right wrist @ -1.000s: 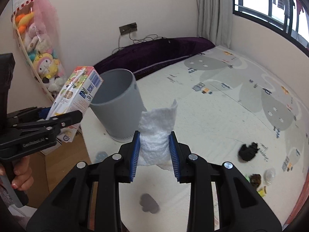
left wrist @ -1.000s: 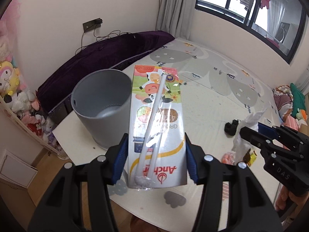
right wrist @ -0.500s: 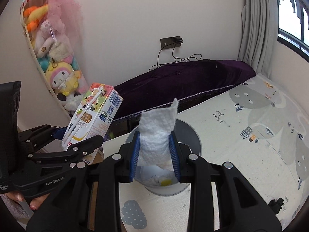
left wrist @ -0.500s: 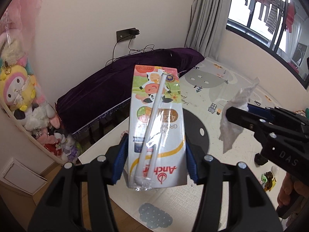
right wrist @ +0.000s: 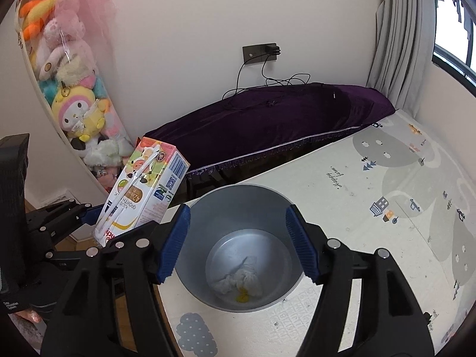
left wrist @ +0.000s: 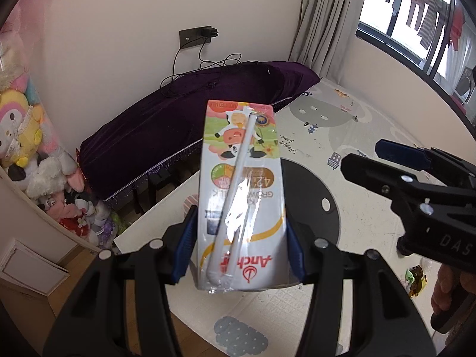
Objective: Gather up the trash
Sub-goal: 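Carry carton and tissue to the grey bin and release both inside, then move both tools back toward the trash pile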
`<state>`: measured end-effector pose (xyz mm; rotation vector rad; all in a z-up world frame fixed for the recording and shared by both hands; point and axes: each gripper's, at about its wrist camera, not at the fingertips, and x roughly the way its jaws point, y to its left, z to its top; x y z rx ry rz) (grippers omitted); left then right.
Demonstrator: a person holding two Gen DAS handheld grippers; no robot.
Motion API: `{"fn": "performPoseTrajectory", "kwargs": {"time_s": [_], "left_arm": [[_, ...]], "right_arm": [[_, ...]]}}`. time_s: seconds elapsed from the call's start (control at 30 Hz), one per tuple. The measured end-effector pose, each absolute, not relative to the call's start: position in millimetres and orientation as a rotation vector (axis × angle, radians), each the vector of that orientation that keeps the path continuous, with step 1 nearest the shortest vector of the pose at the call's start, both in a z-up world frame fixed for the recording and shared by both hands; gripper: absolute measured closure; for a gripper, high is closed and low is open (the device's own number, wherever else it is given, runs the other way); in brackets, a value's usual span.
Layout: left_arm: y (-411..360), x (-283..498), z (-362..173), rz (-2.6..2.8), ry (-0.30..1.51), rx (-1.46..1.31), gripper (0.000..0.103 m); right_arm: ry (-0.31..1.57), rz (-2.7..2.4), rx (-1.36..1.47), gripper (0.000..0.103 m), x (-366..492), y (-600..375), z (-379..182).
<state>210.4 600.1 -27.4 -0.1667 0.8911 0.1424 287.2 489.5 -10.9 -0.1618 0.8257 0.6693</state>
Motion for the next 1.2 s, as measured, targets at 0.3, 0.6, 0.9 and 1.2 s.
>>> {"fn": "performPoseTrajectory", "kwargs": {"time_s": [0.3,0.6,0.9,1.2], "left_arm": [[586,238,-33,0.115,0.908,-0.143,0.029],[568,236,-26,0.079,0.903,-0.104,0.029],[523,218,-15,0.026,0.893,-0.031,0.029],[436,185,-8,-0.049,0.890,0.031,0.029]], "right_arm": [[0.836,0.600,-0.149,0.039,290,456,-10],[0.846,0.538,-0.126,0.039,278,425,-8],[0.829,0.466,-0.083,0.039,248,378,-4],[0.803,0.383,-0.036,0.039,199,288,1]]}}
